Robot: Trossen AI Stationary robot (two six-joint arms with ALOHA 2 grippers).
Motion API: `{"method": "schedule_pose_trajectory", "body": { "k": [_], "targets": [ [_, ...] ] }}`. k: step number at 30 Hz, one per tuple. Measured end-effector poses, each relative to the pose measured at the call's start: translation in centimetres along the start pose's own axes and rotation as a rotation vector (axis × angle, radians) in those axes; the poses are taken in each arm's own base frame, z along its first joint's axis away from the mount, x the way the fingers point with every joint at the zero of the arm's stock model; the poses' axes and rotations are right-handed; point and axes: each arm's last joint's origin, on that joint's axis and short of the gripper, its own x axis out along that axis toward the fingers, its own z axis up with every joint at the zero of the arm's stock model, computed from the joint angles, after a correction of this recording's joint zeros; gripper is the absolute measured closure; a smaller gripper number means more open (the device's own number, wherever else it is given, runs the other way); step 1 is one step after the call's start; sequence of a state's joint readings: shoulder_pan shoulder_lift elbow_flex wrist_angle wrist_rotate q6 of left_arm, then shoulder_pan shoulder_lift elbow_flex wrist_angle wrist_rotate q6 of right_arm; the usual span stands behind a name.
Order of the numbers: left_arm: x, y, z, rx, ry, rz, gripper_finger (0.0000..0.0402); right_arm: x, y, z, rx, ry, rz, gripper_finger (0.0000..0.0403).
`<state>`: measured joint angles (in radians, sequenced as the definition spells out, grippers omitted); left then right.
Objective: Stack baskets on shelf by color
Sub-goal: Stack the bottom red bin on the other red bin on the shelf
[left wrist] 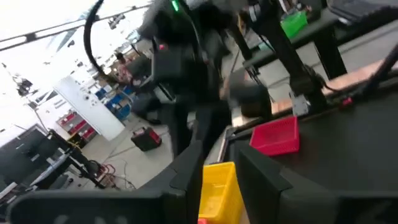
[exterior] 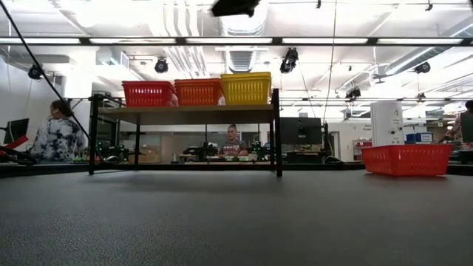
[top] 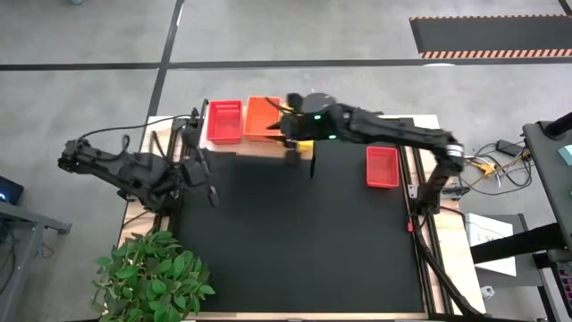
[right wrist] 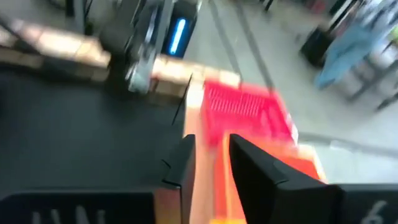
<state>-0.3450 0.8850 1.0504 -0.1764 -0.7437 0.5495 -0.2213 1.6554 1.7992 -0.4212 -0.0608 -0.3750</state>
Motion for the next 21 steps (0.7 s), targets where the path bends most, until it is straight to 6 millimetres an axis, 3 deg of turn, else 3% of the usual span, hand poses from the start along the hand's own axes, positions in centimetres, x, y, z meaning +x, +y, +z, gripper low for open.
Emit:
{"method": "schedule_pose_trajectory", "body": {
  "k": [7,10,13,17,21],
  "targets": [
    [3.3,-1.2,-1.0,0.042,0.115,0.035,0.0394,-7.7,0.8,-0.7,0.102,0.281,0.098,0.0354],
    [5.1,-0.8,-1.6,0.045,0.207,0.02,0.0398,-9.6,1.4,-1.5,0.146,0.365,0.123,0.0365],
    [7.0,-0.2,-2.7,-0.02,0.333,-0.121,0.0401,-10.7,2.0,-2.2,0.156,0.413,0.143,0.0369],
    [7.6,1.3,-4.7,0.003,0.747,-0.285,0.0401,-11.7,2.6,-3.1,0.153,0.432,0.153,0.0369],
    [8.4,2.4,-6.3,0.051,1.123,-0.299,0.0401,-11.9,3.1,-4.4,0.135,0.458,0.165,0.0369]
  ]
}}
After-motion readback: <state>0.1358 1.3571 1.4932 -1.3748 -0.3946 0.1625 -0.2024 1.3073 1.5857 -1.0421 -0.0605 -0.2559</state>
